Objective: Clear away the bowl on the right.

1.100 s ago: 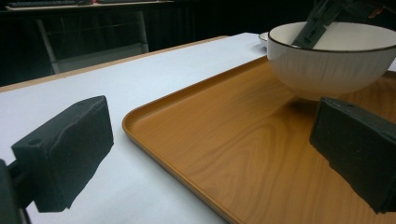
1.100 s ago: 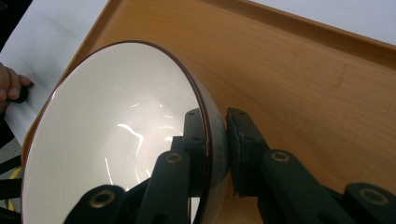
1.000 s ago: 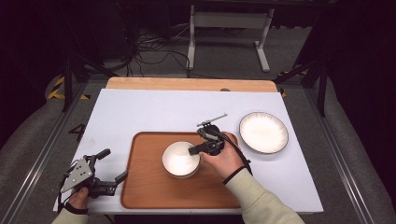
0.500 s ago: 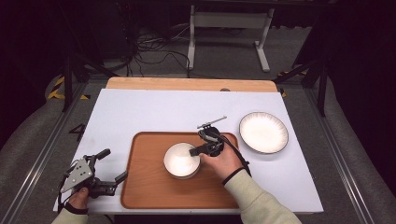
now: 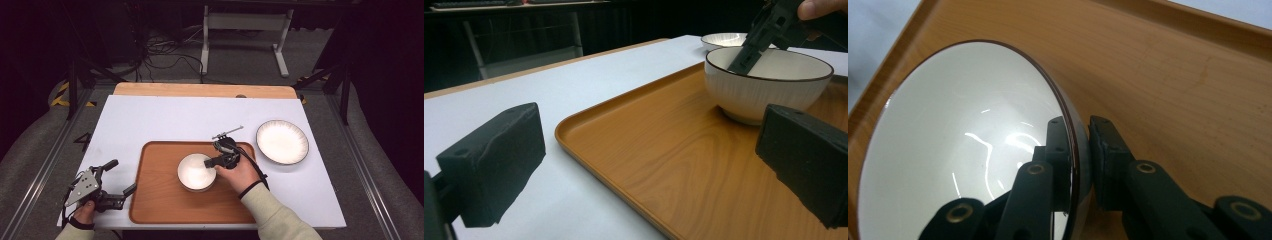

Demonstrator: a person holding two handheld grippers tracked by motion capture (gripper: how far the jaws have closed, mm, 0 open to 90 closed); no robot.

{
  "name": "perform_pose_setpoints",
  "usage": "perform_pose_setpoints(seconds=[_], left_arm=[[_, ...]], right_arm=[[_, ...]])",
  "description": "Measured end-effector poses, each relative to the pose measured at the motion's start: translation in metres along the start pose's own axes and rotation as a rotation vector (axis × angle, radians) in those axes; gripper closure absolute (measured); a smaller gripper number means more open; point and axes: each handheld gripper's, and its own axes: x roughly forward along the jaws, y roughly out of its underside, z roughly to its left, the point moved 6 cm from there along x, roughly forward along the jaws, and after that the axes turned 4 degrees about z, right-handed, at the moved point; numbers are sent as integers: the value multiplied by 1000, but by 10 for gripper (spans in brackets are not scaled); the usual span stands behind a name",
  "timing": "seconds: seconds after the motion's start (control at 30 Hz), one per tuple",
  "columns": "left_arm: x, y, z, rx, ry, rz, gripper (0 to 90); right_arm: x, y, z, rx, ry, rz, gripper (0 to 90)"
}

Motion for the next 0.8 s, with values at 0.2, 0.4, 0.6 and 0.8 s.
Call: perform_pose_setpoints(seconds=[0.2,0.4,0.6,0.8], left_arm=[[0,0,0,2,-3,-2,3],[0,0,0,-1,0,-1,3],[0,0,0,-1,0,-1,3],[0,0,0,-2,1,-1,3]], right_arm=[[-1,0,0,-45,25,-25,754],[-4,-1,1,-81,28,-49,686],[-15,-5,2,-124,29,-118,655],[-26,-7,6,-150,17,-178,638]])
